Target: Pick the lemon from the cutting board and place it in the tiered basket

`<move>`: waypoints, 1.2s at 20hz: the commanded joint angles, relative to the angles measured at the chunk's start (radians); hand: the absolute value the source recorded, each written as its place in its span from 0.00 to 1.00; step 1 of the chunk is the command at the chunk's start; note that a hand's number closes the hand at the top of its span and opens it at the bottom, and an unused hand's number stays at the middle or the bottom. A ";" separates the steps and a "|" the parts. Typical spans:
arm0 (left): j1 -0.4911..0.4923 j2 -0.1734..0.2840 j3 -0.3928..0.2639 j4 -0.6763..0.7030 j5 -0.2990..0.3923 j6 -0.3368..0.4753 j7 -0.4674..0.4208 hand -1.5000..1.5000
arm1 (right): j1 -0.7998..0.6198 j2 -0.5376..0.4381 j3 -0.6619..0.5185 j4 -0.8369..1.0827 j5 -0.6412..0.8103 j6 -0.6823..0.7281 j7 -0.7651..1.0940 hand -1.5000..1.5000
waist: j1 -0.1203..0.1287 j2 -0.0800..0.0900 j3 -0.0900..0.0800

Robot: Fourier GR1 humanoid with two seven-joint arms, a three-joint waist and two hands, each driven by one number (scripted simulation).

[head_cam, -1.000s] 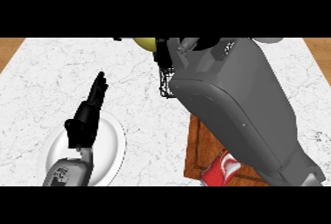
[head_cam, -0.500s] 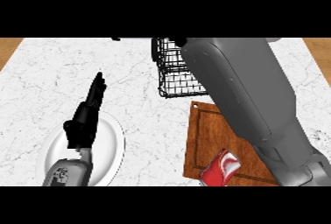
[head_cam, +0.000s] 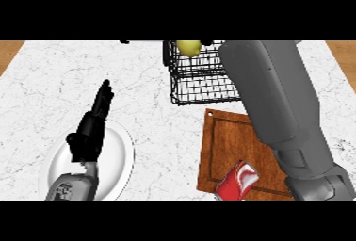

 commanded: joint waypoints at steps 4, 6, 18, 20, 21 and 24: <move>0.010 0.021 0.015 -0.024 0.022 -0.029 0.004 0.50 | 0.048 0.022 -0.103 -0.047 -0.054 -0.225 -0.031 0.00 | -0.002 -0.001 0.000; -0.049 -0.018 -0.014 -0.009 -0.043 0.037 0.083 0.50 | 0.034 0.025 -0.120 -0.082 -0.036 -0.304 -0.009 0.00 | -0.012 -0.002 0.001; 0.025 0.014 0.032 -0.019 -0.006 0.014 0.024 0.50 | 0.315 -0.093 -0.309 -0.630 -0.169 -0.181 0.118 0.00 | -0.067 -0.021 0.002; 0.027 -0.020 0.004 -0.022 -0.032 0.045 0.032 0.50 | 0.429 -0.083 -0.320 -0.777 -0.222 -0.128 0.114 0.00 | -0.072 -0.022 0.002; -0.003 0.012 0.041 -0.023 -0.005 0.022 0.054 0.50 | 0.483 -0.116 -0.356 -0.827 -0.273 -0.090 0.080 0.00 | -0.079 -0.021 0.002; 0.034 0.004 0.031 -0.041 -0.002 0.021 0.047 0.50 | 0.681 -0.113 -0.414 -1.009 -0.373 -0.042 0.035 0.00 | -0.073 -0.019 0.002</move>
